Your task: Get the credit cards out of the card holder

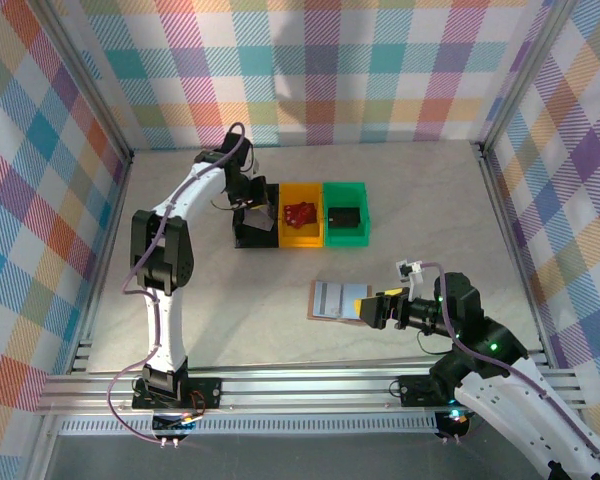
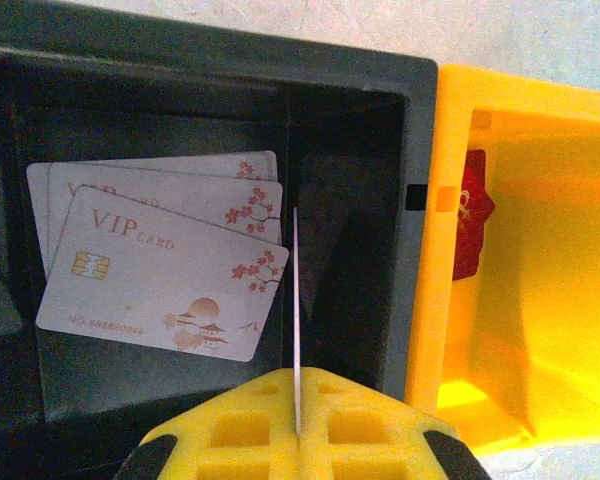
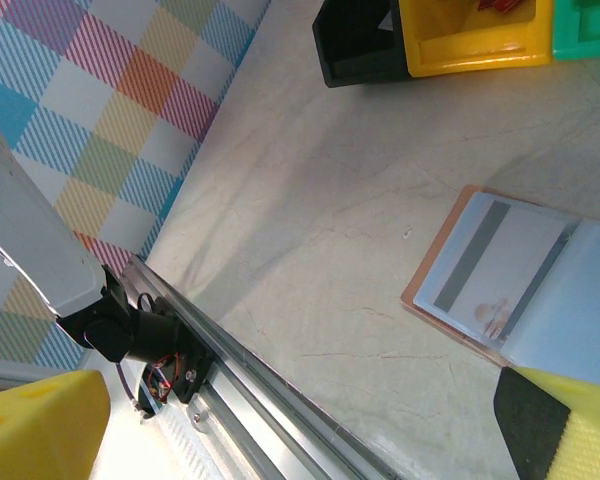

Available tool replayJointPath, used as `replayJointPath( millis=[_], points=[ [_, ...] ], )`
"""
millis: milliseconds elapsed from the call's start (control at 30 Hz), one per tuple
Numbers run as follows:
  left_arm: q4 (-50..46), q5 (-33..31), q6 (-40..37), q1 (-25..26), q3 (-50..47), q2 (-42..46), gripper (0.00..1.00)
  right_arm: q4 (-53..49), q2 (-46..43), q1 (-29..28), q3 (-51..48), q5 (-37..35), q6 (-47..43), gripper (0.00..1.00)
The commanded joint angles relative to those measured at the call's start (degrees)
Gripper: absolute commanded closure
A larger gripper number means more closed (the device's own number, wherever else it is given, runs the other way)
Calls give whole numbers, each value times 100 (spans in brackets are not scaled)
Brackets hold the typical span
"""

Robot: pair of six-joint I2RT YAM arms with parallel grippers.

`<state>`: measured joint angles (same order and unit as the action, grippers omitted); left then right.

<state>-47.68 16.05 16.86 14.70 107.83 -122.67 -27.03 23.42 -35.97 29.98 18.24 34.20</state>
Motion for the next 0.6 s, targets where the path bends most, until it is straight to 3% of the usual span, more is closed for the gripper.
replayJointPath(
  millis=[0,300,567],
  points=[
    [-216,217,-20,-66,193,-119,100,155,-22,19,-56,96,-22,1],
    [-277,340,-71,-34,212,-265,99,165,-23,26,-62,145,-33,1],
    [-298,396,-70,-27,294,-346,92,178,-6,19,-62,171,-31,1]
  ],
)
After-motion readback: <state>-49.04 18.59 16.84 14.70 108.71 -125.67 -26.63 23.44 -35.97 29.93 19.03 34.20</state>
